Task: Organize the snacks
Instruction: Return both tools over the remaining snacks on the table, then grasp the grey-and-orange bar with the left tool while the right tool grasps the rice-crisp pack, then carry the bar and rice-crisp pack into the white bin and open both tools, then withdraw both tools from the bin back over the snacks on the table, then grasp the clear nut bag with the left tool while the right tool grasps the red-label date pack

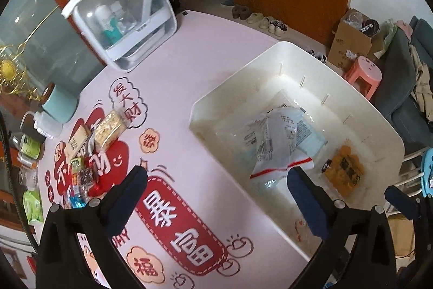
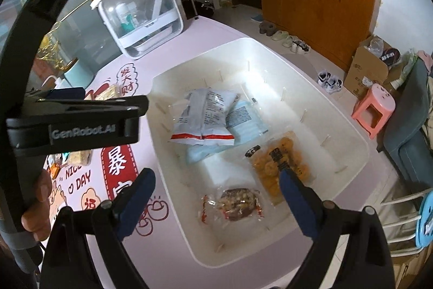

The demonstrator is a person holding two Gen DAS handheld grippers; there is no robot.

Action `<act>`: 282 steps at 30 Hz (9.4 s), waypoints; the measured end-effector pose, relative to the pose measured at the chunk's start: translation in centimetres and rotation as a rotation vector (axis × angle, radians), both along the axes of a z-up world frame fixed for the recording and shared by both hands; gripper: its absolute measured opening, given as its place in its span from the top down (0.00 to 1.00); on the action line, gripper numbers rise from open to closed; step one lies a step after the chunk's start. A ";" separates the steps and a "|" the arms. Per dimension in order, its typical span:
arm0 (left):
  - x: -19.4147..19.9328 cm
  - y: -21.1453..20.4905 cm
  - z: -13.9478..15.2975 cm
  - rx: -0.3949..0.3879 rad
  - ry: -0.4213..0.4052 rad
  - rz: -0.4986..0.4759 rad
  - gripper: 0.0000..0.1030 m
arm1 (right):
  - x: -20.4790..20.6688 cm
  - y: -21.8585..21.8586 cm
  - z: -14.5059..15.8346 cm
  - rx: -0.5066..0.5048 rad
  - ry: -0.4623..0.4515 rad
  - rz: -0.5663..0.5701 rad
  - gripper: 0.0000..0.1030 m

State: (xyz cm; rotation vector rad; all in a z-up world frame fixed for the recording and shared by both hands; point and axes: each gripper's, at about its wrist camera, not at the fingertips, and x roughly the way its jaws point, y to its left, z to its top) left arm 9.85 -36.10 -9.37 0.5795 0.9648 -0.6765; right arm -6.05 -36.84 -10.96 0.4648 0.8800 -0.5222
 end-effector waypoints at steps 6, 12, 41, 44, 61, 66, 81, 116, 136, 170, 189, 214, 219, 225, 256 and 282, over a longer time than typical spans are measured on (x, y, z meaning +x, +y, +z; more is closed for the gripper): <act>0.2 5.6 1.9 -0.036 -0.005 0.081 0.00 | 0.3 2.4 1.8 -0.033 -0.018 0.072 0.09; 1.3 13.8 2.9 -0.021 -0.018 0.222 0.00 | 2.1 5.6 3.7 -0.066 -0.054 0.193 0.09; 16.5 42.4 4.7 0.113 -0.101 0.773 0.00 | 26.0 17.2 8.4 -0.164 -0.098 0.751 0.09; 19.7 42.1 2.8 0.135 -0.084 0.786 0.00 | 28.5 18.0 6.4 -0.145 -0.062 0.798 0.09; 30.1 45.0 -14.9 0.079 0.292 1.025 0.03 | 33.4 24.2 -8.7 -0.213 0.200 1.170 0.10; 30.5 45.5 -17.4 0.043 0.355 1.093 0.04 | 33.4 25.2 -10.2 -0.263 0.229 1.221 0.10; 29.3 45.4 -18.8 -0.033 0.440 1.108 0.42 | 33.1 25.9 -13.1 -0.240 0.300 1.281 0.36; 7.1 33.0 -1.9 -0.065 0.271 0.529 0.64 | 13.2 20.3 -1.4 0.039 0.076 0.810 0.41; -3.1 3.9 4.3 -0.077 0.105 -0.058 0.64 | 0.0 -1.3 7.5 -0.101 -0.110 0.058 0.41; -5.7 -2.1 0.3 -0.033 0.129 -0.125 0.13 | 1.1 -9.6 3.8 0.015 -0.075 -0.156 0.21; -5.2 8.2 0.8 -0.040 0.138 0.024 0.13 | 1.9 -2.0 4.4 -0.033 -0.050 0.009 0.21; 7.6 34.9 -0.3 0.057 0.010 0.458 0.13 | 16.2 14.5 5.5 -0.118 -0.045 0.538 0.21; 12.9 37.9 -0.5 0.085 0.007 0.437 0.13 | 21.7 16.8 6.4 -0.169 -0.053 0.654 0.21; 18.3 38.8 -1.9 0.146 0.003 0.316 0.13 | 29.0 19.1 4.9 -0.230 -0.007 0.839 0.21; 28.5 33.9 -16.7 0.267 0.214 -0.090 0.13 | 42.1 24.2 -12.5 -0.260 0.294 1.284 0.39; 21.1 39.2 -10.0 0.063 0.260 0.445 0.53 | 30.2 21.6 -7.7 -0.071 0.129 0.930 0.44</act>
